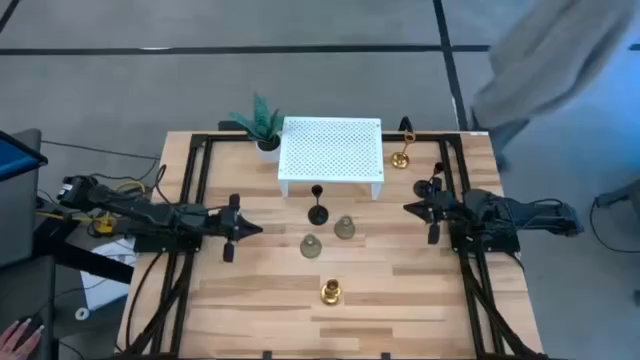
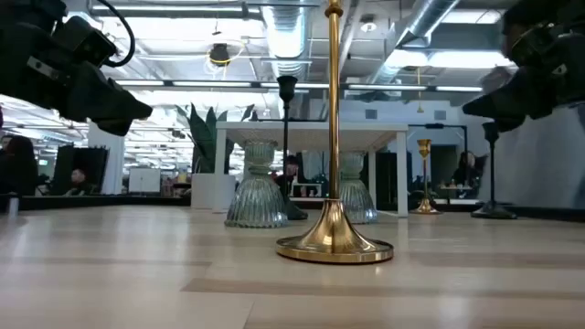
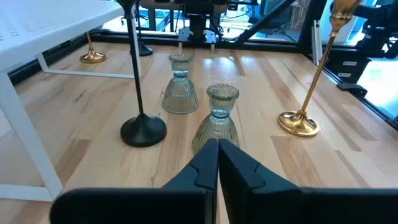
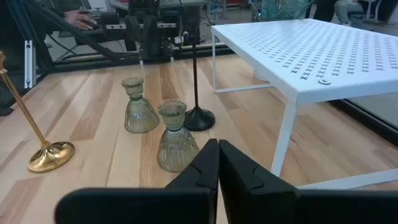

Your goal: Pick & Place candle stick holders

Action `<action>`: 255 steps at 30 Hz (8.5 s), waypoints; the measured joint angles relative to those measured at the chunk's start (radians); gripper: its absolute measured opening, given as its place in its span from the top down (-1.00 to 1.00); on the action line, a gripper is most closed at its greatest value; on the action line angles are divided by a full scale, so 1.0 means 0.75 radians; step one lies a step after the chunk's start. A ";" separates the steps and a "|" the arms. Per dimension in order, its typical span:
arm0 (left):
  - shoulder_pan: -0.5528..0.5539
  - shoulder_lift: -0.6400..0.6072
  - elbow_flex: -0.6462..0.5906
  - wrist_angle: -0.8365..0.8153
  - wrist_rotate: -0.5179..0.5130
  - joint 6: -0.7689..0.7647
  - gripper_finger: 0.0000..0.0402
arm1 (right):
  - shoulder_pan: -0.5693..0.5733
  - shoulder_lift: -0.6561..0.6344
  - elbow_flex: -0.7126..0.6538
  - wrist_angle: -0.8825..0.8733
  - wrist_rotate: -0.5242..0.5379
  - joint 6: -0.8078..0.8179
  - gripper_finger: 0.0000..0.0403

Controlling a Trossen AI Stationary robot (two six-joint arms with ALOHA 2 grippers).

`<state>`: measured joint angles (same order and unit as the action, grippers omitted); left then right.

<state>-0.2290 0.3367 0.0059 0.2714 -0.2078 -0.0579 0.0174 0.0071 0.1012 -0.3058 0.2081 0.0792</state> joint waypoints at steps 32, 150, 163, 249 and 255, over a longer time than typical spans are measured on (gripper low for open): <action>0.000 0.000 0.000 0.000 0.000 0.000 0.94 | 0.000 0.000 0.000 0.000 0.001 0.000 1.00; 0.000 0.008 0.033 0.269 -0.223 -0.698 0.98 | 0.000 0.001 0.038 0.302 0.039 0.548 1.00; 0.000 0.009 0.126 0.271 -0.313 -0.397 0.98 | 0.001 0.030 0.481 -0.107 0.243 0.408 1.00; 0.000 0.044 0.126 0.268 -0.326 -0.372 0.98 | 0.023 0.778 1.093 -1.204 0.522 0.814 1.00; 0.000 0.044 0.126 0.268 -0.326 -0.372 0.98 | 0.018 0.858 1.407 -1.291 0.648 0.634 1.00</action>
<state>-0.2291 0.3695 0.1005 0.4725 -0.4522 -0.3369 0.0311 0.6502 1.1565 -1.2743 0.6937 0.5548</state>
